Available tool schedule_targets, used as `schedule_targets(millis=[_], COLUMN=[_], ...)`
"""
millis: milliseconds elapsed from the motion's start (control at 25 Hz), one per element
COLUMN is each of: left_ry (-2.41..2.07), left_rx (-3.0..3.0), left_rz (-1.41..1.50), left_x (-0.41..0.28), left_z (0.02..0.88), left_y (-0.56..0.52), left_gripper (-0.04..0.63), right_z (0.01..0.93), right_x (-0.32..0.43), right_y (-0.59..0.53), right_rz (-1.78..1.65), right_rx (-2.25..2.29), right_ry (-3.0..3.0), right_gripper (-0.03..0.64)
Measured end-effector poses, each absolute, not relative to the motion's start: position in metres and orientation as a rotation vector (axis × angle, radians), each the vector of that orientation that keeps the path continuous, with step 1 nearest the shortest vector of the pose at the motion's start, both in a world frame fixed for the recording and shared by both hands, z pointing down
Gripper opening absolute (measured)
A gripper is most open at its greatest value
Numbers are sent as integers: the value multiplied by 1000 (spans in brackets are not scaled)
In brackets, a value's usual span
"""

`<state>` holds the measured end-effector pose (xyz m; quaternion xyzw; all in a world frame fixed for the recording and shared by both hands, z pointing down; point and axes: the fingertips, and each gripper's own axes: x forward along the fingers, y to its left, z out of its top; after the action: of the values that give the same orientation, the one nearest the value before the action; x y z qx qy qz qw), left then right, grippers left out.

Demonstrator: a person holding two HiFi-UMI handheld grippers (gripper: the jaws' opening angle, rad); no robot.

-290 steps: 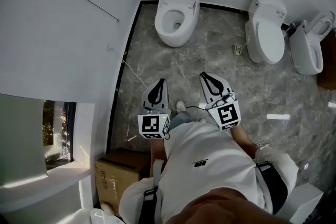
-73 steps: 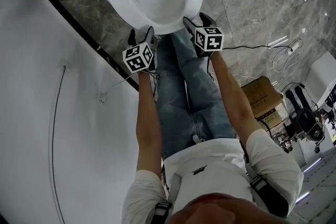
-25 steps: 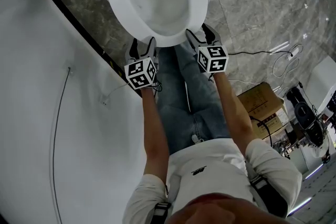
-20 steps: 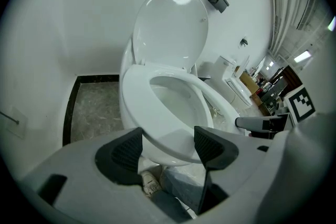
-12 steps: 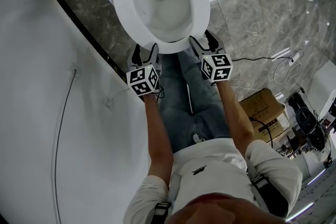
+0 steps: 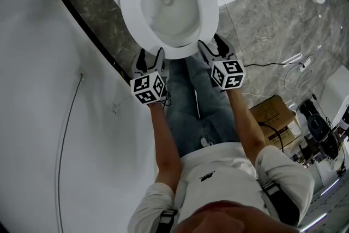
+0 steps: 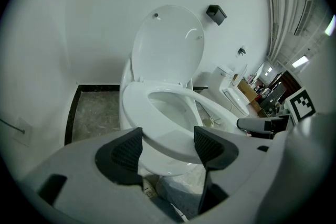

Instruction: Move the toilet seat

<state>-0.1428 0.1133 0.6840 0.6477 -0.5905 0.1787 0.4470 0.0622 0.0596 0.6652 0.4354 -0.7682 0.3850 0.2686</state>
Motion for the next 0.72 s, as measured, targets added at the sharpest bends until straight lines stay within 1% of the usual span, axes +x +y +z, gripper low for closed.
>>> schedule_targets(millis=[720], left_ry=[-1540], left_rx=[1688], left_rz=[314], left_x=[-153], left_z=[625], left_y=[84], left_gripper=[327], right_z=[606], right_x=[51], right_y=[28], right_rz=[1072], right_rx=[1242], right_ry=[-2162], right_gripper=[295])
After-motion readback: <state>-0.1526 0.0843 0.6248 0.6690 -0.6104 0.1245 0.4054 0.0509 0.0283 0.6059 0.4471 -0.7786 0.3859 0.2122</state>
